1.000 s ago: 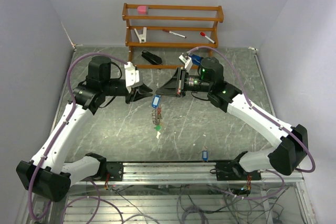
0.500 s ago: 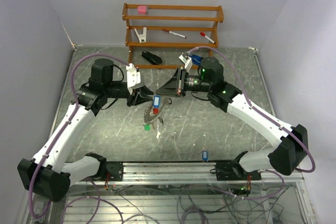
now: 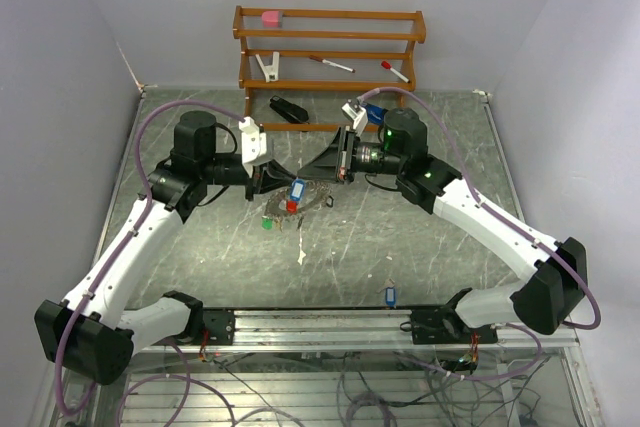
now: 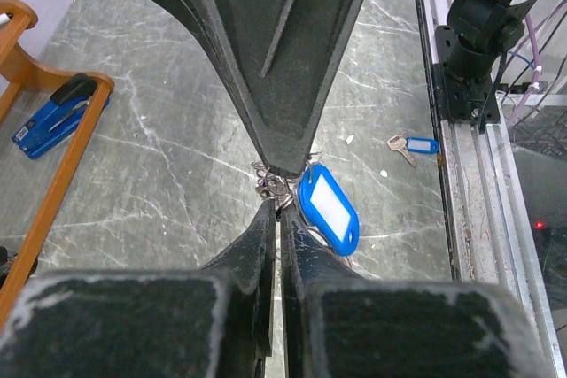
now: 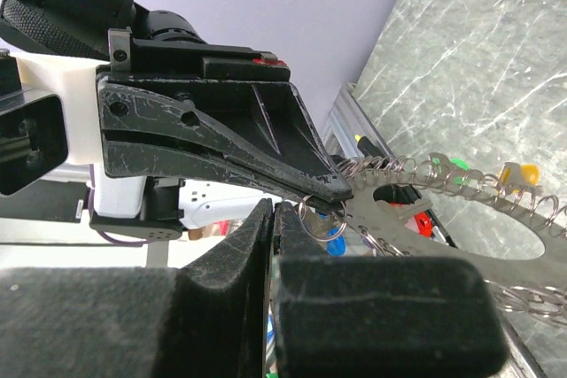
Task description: Put the keys on the keyring
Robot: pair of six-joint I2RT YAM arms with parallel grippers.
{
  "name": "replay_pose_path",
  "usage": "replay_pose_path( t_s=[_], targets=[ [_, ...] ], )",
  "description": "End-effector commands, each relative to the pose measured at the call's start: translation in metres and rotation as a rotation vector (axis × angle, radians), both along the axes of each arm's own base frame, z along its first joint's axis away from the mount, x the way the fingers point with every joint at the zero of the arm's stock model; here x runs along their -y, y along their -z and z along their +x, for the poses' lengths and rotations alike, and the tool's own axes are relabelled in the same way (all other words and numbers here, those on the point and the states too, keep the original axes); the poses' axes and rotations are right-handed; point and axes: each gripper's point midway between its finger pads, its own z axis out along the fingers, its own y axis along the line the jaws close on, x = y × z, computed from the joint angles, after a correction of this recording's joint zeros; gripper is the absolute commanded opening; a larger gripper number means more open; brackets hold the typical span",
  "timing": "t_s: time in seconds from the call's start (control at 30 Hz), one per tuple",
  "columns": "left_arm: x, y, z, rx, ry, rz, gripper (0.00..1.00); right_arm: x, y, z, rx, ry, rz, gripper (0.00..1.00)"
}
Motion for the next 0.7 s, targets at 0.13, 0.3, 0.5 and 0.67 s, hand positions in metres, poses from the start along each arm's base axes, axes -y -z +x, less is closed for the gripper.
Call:
replay_pose_path(
  t_s=[0.13, 0.3, 0.5, 0.67],
  targets=[
    [0.0, -0.005, -0.014, 0.027, 0.059, 0.001, 0.07, 0.003, -0.032, -0.005, 0.074, -0.007, 0.066, 0.0],
    [-0.005, -0.01, -0.009, 0.071, 0.024, 0.035, 0.07, 0.004, -0.028, -0.005, 0.066, -0.001, 0.047, 0.0],
    [-0.017, -0.017, 0.001, 0.166, -0.023, 0.134, 0.07, 0.002, -0.018, -0.004, 0.046, -0.01, 0.013, 0.0],
    [-0.022, -0.021, -0.002, 0.209, -0.025, 0.196, 0.07, -0.005, -0.014, -0.005, 0.034, -0.022, 0.002, 0.0]
  ],
)
